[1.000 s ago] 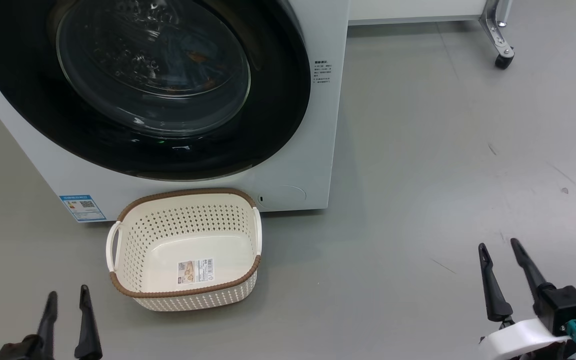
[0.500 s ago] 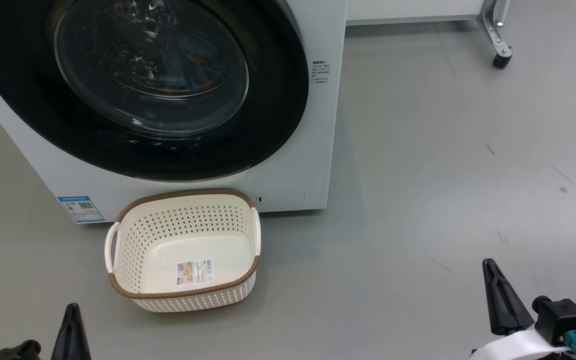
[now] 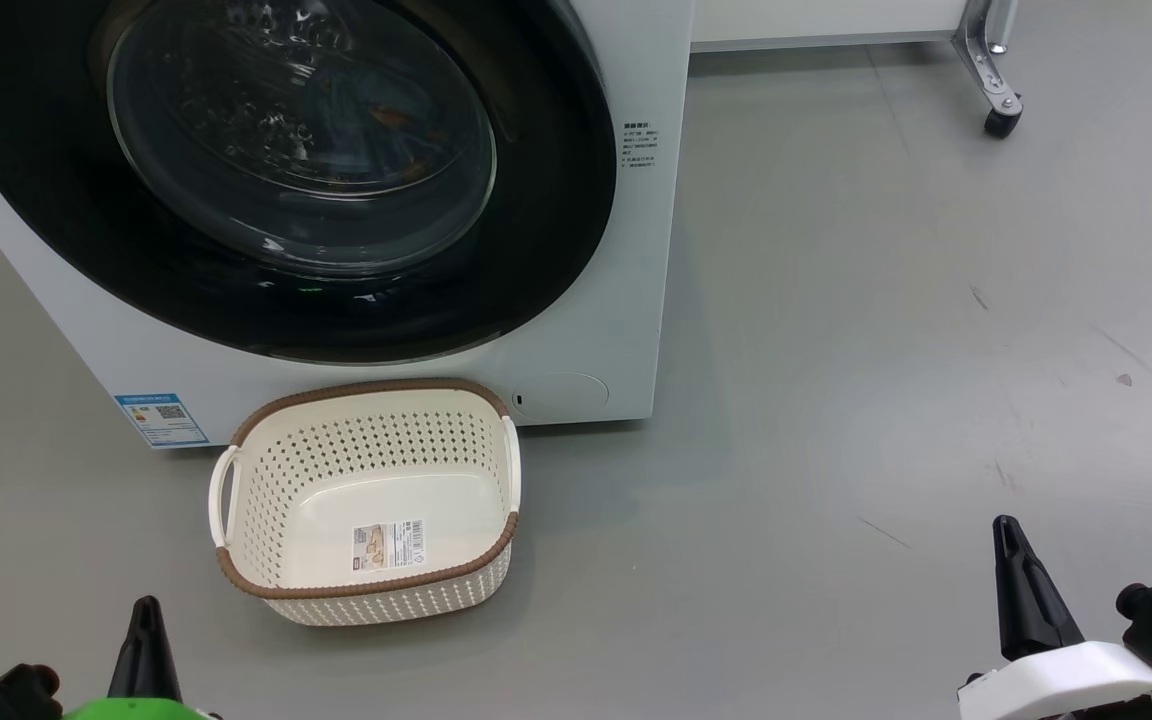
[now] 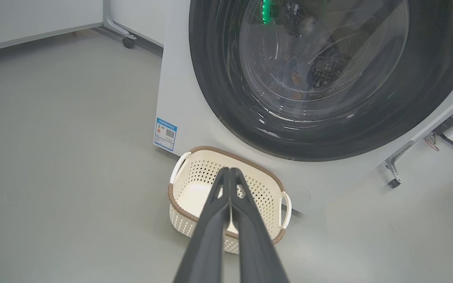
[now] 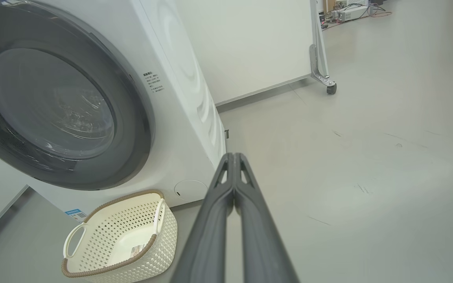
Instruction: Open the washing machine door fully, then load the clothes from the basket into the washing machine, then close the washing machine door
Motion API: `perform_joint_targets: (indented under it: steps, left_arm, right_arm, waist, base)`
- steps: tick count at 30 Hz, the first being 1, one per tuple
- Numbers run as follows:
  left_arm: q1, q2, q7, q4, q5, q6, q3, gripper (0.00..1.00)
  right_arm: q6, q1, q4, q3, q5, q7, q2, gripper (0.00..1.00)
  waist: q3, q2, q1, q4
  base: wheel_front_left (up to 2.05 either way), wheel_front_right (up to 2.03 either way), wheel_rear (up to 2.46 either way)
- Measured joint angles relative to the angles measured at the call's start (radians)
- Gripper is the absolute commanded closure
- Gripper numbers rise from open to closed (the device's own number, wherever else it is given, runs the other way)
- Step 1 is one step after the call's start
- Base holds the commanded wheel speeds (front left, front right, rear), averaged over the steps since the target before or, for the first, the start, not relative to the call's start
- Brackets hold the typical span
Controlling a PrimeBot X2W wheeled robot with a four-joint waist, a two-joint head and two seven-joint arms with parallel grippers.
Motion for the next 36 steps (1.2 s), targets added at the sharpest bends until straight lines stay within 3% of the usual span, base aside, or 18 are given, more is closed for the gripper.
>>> perform_joint_targets:
  steps: [36]
  left_arm:
    - [-0.084, 0.002, 0.122, 0.03, -0.452, -0.01, -0.001, 1.0]
  right_arm:
    - [0.042, -0.083, 0.059, -0.076, 0.538, 0.115, 0.002, 1.0]
  waist:
    - [-0.004, 0.0, 0.0, -0.007]
  base:
    - [0.0, 0.0, 0.0]
